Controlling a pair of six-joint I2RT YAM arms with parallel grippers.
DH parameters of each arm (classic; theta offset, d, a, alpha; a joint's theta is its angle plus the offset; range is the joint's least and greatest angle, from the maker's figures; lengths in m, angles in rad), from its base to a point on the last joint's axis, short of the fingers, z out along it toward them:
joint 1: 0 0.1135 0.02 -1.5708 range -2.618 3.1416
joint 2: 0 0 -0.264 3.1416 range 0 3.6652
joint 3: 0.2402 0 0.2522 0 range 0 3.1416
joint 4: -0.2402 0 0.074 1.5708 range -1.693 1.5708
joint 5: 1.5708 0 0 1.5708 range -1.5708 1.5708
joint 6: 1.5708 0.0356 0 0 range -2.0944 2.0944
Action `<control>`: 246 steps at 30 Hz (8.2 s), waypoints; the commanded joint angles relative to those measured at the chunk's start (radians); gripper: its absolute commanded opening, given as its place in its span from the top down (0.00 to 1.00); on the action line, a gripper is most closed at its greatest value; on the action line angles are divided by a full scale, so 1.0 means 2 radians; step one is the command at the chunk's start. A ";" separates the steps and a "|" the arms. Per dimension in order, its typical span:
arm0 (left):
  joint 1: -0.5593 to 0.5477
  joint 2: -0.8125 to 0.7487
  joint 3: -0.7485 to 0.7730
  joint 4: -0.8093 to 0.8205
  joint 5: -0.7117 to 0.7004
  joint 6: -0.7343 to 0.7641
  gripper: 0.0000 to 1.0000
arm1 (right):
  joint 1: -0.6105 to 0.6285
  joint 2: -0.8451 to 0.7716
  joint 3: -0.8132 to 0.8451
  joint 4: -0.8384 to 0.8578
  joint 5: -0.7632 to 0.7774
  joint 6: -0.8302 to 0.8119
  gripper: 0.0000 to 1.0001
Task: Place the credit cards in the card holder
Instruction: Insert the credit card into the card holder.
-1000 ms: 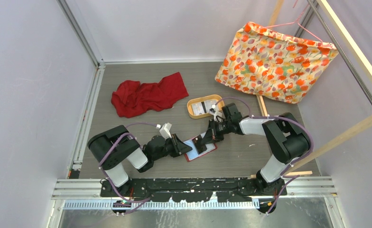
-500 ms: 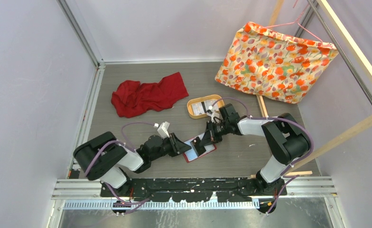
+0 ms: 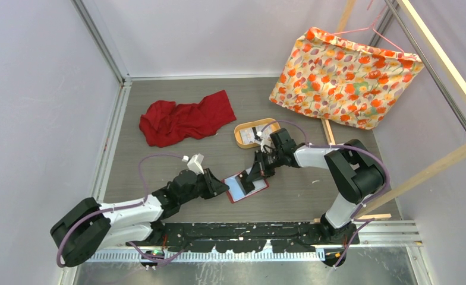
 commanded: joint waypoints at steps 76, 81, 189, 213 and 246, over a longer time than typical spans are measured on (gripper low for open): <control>-0.002 0.013 0.032 -0.048 -0.019 0.037 0.82 | 0.122 0.040 0.195 -0.290 0.139 -0.264 0.46; -0.002 0.029 0.029 -0.031 -0.016 0.034 0.82 | 0.122 0.047 0.197 -0.285 0.127 -0.256 0.46; 0.002 0.044 0.023 0.039 -0.025 -0.071 0.46 | 0.106 0.121 0.277 -0.335 0.134 -0.282 0.94; -0.003 0.084 0.046 0.041 -0.009 -0.068 0.52 | 0.100 0.146 0.280 -0.344 0.152 -0.281 0.88; -0.018 0.125 0.068 0.022 -0.025 -0.072 0.49 | 0.102 0.154 0.284 -0.349 0.152 -0.284 0.88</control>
